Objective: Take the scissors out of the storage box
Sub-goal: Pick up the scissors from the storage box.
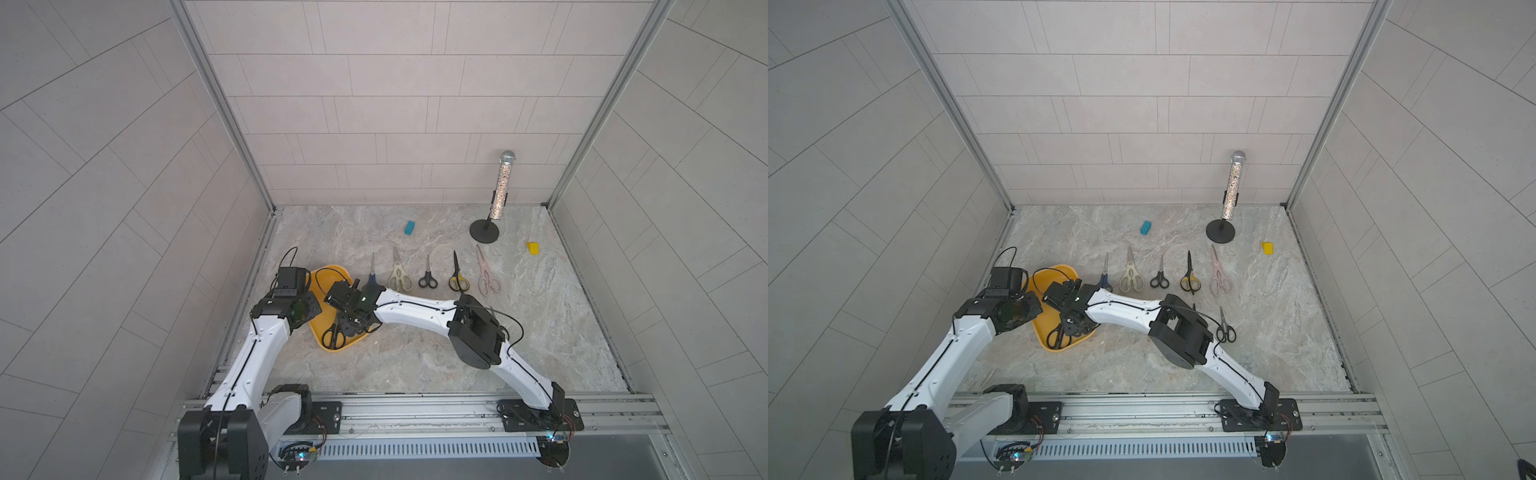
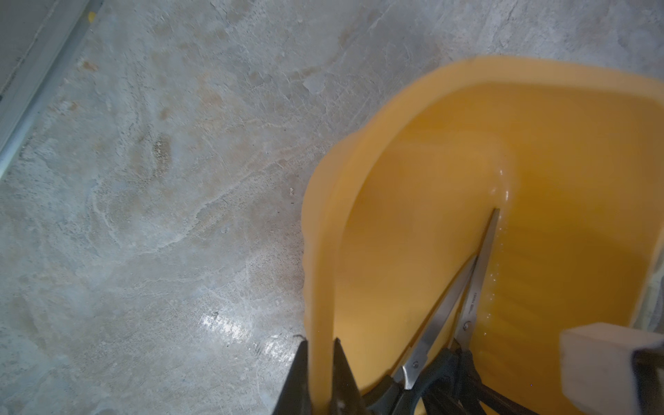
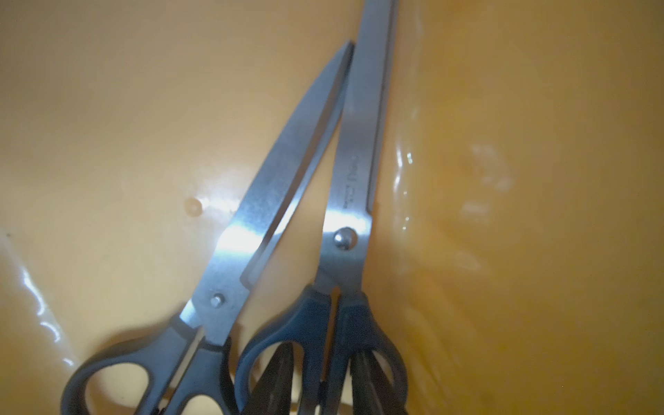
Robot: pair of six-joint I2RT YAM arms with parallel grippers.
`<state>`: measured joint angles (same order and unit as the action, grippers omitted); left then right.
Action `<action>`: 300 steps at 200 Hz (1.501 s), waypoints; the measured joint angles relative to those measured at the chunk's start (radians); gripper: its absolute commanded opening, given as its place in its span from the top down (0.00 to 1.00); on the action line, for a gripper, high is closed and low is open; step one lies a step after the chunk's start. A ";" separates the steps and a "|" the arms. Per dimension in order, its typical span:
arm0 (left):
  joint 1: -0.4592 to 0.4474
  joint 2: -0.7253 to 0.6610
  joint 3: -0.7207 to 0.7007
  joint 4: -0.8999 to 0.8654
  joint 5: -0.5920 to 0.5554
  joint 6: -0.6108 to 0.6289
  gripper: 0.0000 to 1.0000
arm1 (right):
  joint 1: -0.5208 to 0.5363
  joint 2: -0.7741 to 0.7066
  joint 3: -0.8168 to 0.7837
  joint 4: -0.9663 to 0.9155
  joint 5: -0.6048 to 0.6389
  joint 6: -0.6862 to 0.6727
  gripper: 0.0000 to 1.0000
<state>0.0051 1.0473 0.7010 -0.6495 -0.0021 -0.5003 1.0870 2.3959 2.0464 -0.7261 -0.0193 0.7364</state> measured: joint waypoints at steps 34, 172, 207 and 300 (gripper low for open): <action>-0.005 0.000 0.001 -0.001 -0.011 0.000 1.00 | -0.006 0.002 -0.010 0.032 0.003 0.002 0.86; -0.010 0.007 0.013 0.004 -0.029 0.003 1.00 | -0.017 -0.119 -0.146 0.123 0.000 -0.075 0.94; -0.010 0.007 0.013 -0.003 -0.033 0.010 1.00 | -0.024 -0.174 -0.154 0.124 0.013 -0.078 0.95; -0.010 0.000 0.013 -0.009 -0.040 0.023 1.00 | -0.085 -0.323 -0.236 0.108 0.033 -0.072 0.96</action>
<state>-0.0051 1.0473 0.7139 -0.6582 -0.0425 -0.4778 1.0016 2.0731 1.8103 -0.6186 0.0139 0.6640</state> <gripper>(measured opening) 0.088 0.204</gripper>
